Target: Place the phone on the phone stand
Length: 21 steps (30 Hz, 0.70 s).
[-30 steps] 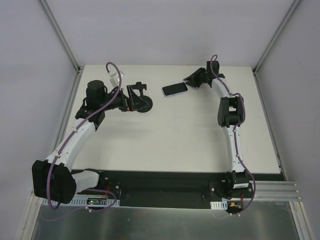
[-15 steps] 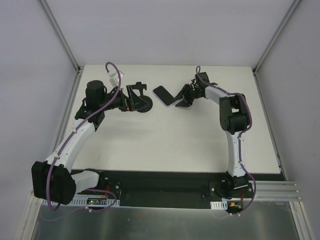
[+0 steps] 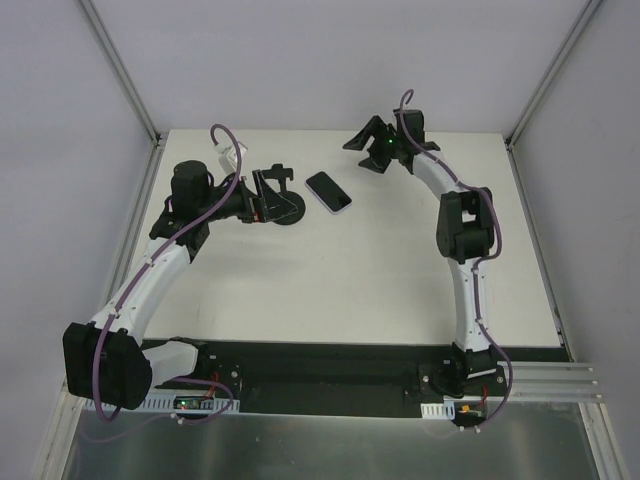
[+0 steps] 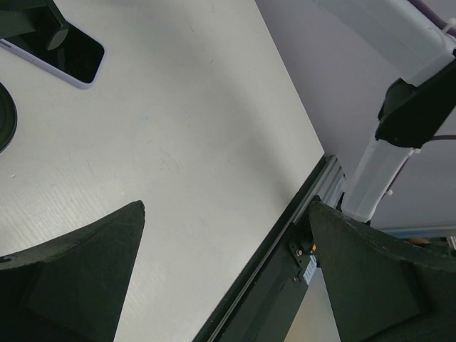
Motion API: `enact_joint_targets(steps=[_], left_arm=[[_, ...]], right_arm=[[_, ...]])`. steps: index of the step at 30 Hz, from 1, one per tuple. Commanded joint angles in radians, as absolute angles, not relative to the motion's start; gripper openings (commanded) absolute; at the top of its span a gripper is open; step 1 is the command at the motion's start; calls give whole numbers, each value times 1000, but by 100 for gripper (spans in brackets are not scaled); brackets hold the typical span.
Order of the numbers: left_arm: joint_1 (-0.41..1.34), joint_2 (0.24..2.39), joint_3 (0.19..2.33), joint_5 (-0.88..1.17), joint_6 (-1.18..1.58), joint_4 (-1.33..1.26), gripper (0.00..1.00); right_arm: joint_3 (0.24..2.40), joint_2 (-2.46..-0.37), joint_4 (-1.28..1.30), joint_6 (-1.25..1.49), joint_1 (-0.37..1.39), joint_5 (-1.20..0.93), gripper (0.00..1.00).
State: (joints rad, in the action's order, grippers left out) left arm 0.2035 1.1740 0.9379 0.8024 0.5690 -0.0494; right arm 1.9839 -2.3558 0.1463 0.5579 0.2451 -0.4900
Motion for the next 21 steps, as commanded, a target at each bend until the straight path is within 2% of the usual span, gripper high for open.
enact_joint_targets(steps=[1, 4, 12, 19, 21], left_arm=[[212, 1146, 946, 802, 572, -101, 98], [212, 1146, 945, 801, 572, -101, 98], [212, 1144, 945, 805, 578, -98, 98], [212, 1161, 945, 805, 586, -98, 98], [213, 1163, 945, 813, 591, -98, 98]], right_arm=[[2169, -2534, 129, 722, 262, -570, 84], [2235, -2568, 219, 678, 299, -529, 87], [2160, -2499, 300, 603, 360, -486, 90], [2151, -2451, 589, 407, 474, -243, 93], [2180, -2454, 683, 367, 489, -181, 98]])
